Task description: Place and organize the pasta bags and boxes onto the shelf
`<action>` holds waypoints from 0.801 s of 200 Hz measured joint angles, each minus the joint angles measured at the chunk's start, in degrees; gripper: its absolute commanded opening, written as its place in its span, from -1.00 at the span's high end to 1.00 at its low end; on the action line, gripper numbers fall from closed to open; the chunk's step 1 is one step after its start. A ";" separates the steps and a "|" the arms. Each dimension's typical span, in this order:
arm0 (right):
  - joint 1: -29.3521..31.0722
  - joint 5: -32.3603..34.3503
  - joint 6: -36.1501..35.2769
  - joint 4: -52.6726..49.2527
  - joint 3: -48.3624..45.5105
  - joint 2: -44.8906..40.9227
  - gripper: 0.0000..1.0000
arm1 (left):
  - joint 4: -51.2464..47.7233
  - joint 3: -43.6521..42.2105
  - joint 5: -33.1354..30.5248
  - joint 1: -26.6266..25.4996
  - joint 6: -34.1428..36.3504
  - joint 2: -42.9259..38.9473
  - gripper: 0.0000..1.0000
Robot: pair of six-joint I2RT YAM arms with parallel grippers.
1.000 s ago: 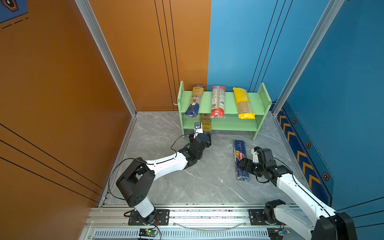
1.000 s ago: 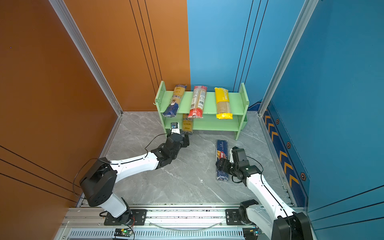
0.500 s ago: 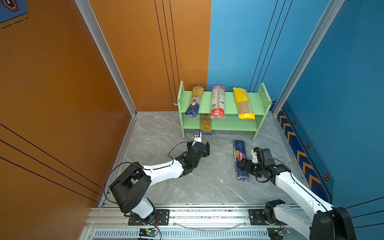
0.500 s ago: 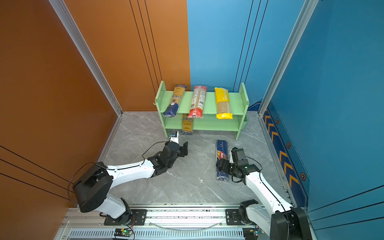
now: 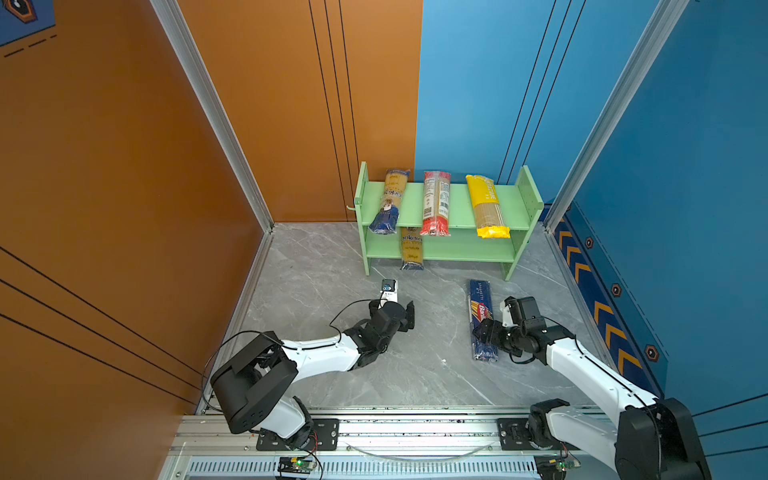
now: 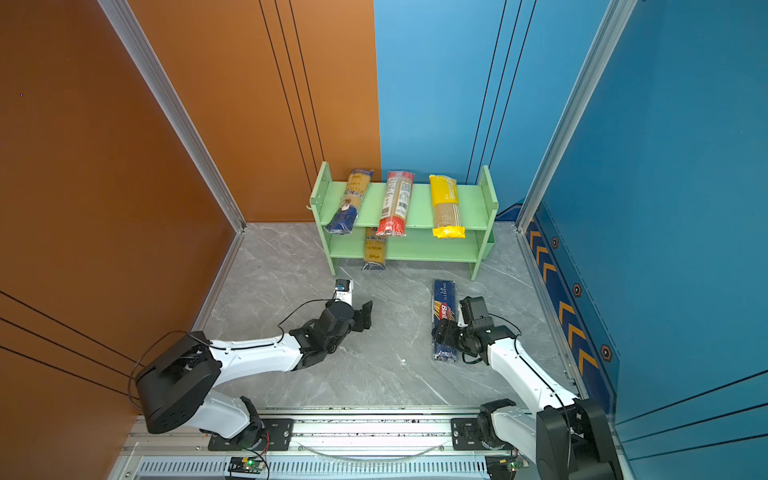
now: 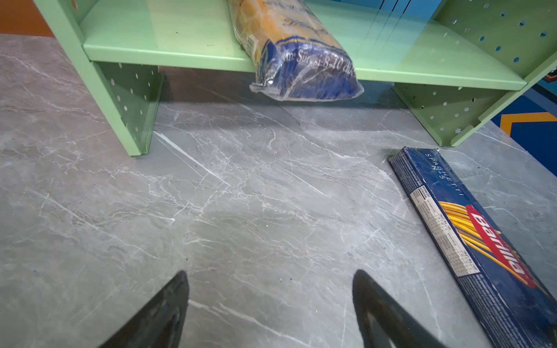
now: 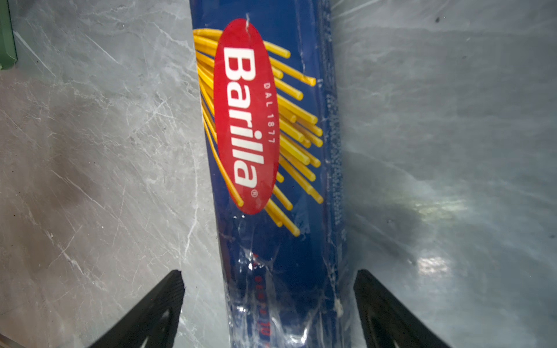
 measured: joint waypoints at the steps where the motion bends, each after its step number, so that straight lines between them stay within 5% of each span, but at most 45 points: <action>1: 0.00 0.00 0.00 0.00 0.00 0.02 -0.73 | 0.00 -0.04 0.02 0.00 -0.07 0.00 -0.70; 160: 4.11 1.42 0.72 2.89 0.57 4.76 -0.73 | 0.55 -1.33 0.00 -0.04 -0.26 0.00 -0.86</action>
